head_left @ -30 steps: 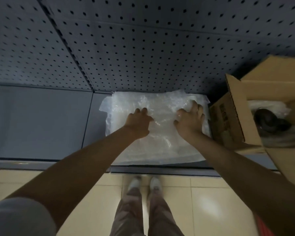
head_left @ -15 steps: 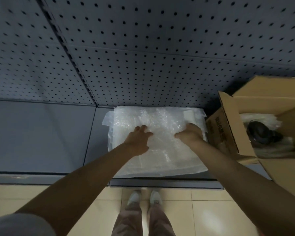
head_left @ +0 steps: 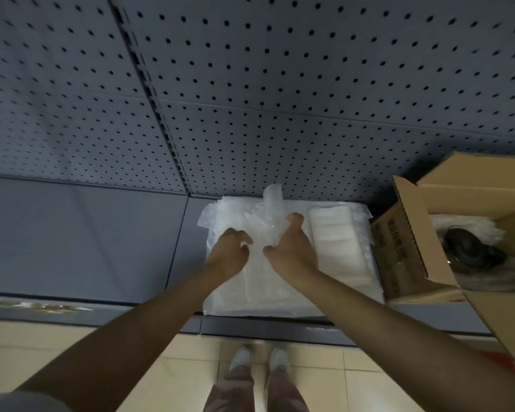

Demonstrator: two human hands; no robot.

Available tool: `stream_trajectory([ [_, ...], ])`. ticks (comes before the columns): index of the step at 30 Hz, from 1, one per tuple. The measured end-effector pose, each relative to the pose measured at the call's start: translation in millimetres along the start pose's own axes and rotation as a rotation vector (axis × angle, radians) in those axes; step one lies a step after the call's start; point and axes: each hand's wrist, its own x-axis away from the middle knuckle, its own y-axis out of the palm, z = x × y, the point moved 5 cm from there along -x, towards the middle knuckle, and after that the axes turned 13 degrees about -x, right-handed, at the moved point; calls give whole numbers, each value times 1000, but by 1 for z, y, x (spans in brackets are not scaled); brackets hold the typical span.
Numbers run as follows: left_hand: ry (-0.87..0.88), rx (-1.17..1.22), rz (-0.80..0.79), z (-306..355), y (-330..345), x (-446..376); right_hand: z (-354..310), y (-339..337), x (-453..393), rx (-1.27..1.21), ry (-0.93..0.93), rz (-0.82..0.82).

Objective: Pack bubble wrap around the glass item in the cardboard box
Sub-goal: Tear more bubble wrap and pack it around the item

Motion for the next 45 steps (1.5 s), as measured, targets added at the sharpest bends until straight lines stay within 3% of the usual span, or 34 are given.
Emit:
stream_trajectory([
  [2, -95, 113, -65, -14, 0, -3, -3, 13, 2, 4, 0, -10],
  [5, -233, 523, -248, -24, 6, 2, -5, 30, 1, 13, -21, -61],
  [8, -314, 718, -231, -29, 2, 4, -5, 47, 1, 117, -56, -192],
  [11, -323, 686, -207, -36, 1, 0, 1, 57, -1, 244, -78, -307],
  [13, -284, 478, -211, -43, 4, -6, 5, 56, -4, 190, -104, -322],
  [17, -298, 158, -129, -50, 4, -10, 13, 33, -17, 76, -179, -13],
  [19, -299, 69, -74, -50, 0, -9, 25, 24, -25, -27, -37, 33],
  [22, -331, 85, -38, -55, 2, -8, 43, 29, -33, -260, 232, -167],
  [24, -347, 100, -42, -59, 5, -7, 48, 33, -34, -260, 254, -280],
  [28, -307, 73, -45, -60, 4, -8, 44, 36, -31, -348, 235, -339],
  [32, -235, 242, 4, -51, -15, -12, 35, 25, -28, -523, 234, -378],
  [36, -157, 647, -211, -32, -43, -3, 22, -2, -26, -733, 168, -424],
  [40, -93, 822, -429, -16, -60, 10, 12, -23, -18, -825, 139, -488],
  [45, -46, 921, -438, 5, -71, 13, 3, -42, -7, -785, 104, -482],
])
